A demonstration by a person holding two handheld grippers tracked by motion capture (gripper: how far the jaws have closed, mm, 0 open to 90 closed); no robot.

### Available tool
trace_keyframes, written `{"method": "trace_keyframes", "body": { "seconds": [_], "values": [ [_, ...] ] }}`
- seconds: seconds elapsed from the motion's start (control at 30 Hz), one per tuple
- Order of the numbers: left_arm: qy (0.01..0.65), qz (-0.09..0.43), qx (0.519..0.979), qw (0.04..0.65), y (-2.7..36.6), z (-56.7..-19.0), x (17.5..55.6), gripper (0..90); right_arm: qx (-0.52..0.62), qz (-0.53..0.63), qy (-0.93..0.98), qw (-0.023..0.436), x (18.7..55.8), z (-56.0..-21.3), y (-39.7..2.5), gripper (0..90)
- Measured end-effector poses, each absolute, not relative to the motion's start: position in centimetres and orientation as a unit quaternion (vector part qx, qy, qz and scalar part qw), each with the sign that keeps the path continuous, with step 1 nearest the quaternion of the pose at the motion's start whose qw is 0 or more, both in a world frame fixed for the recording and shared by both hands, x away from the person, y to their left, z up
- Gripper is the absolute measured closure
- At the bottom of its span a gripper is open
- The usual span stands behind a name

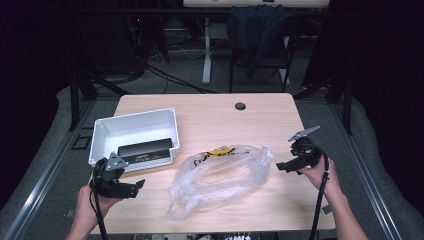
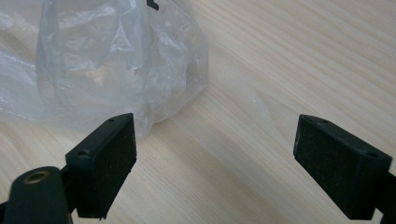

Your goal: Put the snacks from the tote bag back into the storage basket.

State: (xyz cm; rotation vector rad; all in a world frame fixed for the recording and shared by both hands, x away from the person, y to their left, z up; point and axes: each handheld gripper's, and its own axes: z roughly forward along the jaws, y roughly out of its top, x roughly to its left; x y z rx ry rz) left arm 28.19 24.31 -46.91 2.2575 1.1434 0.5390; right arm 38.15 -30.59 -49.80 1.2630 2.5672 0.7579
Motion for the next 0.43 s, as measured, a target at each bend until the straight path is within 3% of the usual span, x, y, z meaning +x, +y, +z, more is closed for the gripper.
{"method": "trace_keyframes", "body": {
  "seconds": [0.43],
  "values": [
    [0.412,0.181,0.851,0.270,23.4,-48.4,27.9,12.3,0.428,0.253,0.862,0.102,38.0,-49.8,-31.0,12.8]
  ]
}}
